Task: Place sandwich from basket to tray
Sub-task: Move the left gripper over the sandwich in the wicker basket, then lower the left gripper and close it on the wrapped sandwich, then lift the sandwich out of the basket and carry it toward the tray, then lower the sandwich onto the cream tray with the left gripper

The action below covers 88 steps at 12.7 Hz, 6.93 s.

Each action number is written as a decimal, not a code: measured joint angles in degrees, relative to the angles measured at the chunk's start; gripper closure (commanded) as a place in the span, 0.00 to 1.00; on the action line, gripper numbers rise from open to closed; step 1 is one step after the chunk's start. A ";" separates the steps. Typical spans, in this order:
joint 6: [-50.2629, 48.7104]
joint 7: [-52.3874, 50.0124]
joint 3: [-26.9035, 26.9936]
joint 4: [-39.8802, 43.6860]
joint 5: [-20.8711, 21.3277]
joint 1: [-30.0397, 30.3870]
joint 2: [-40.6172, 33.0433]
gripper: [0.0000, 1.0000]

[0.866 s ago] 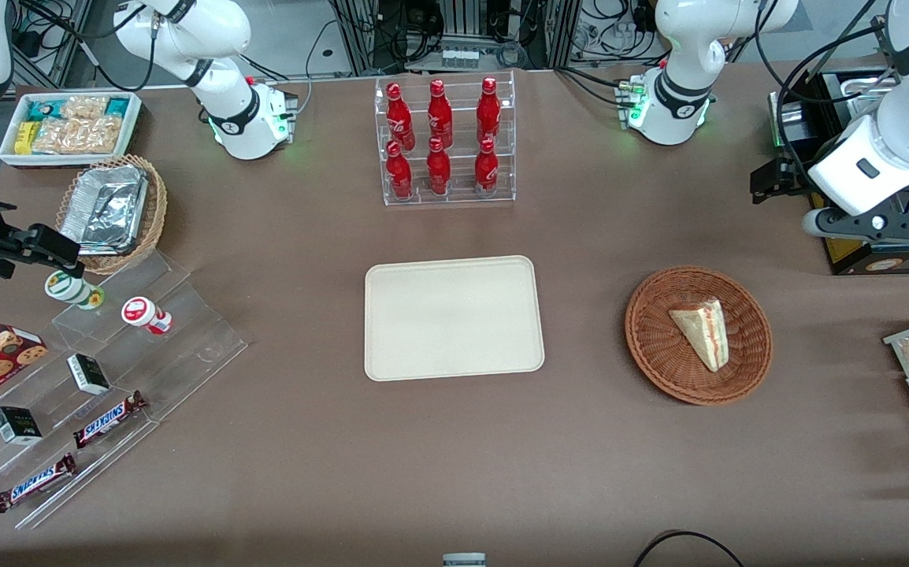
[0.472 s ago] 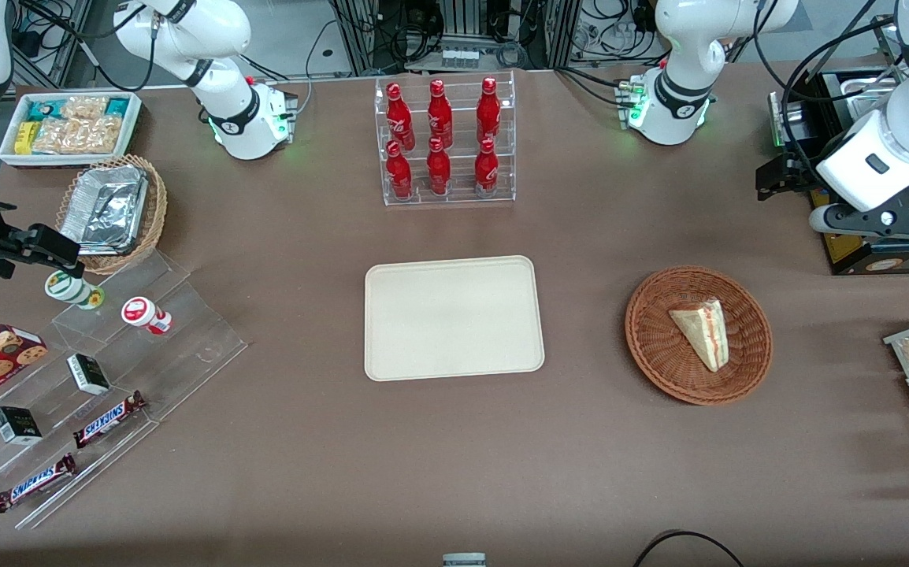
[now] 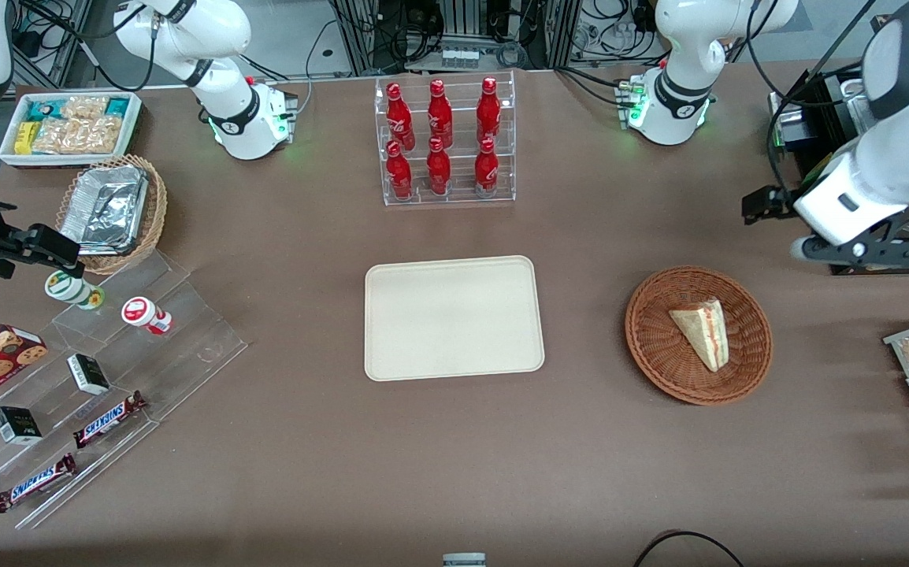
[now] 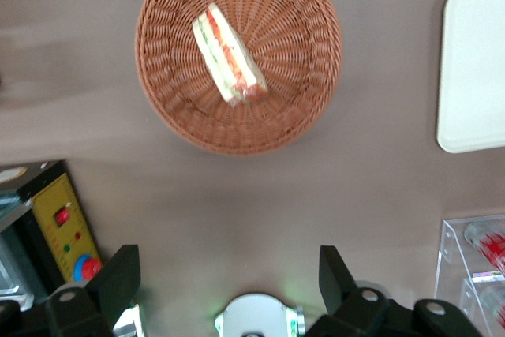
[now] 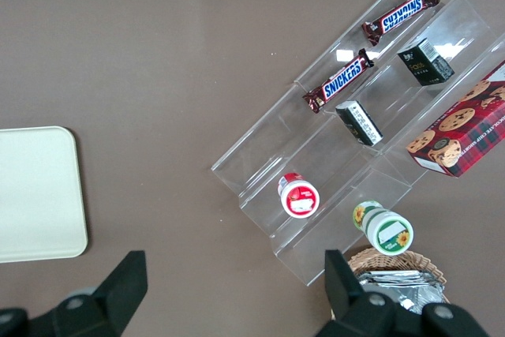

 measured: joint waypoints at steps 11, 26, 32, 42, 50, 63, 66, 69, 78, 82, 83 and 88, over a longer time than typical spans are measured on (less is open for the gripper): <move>34.85 0.16 1.14 -24.20 0.01 0.36 0.86 0.00; 48.05 -30.67 0.96 -25.52 -0.06 1.80 9.03 0.00; 48.80 -34.08 0.90 -25.65 -0.09 1.80 11.69 0.00; 49.24 -33.47 0.62 -25.25 0.97 1.77 14.98 1.00; 38.31 -33.89 -6.60 -18.07 1.13 1.33 12.22 1.00; 36.99 -38.33 -15.75 -6.40 2.32 -17.27 23.23 1.00; 32.40 -48.23 -15.75 3.40 7.82 -23.02 30.40 1.00; 30.38 -53.44 -15.63 12.16 8.39 -27.50 36.53 1.00; 27.70 -62.36 -13.36 23.88 12.16 -34.19 46.09 1.00; 27.70 -62.98 -13.02 24.59 12.18 -34.77 47.81 1.00; 27.70 -63.62 -12.97 24.63 12.18 -34.77 47.98 0.76; 27.71 -64.41 -12.94 24.96 12.46 -34.77 48.24 0.00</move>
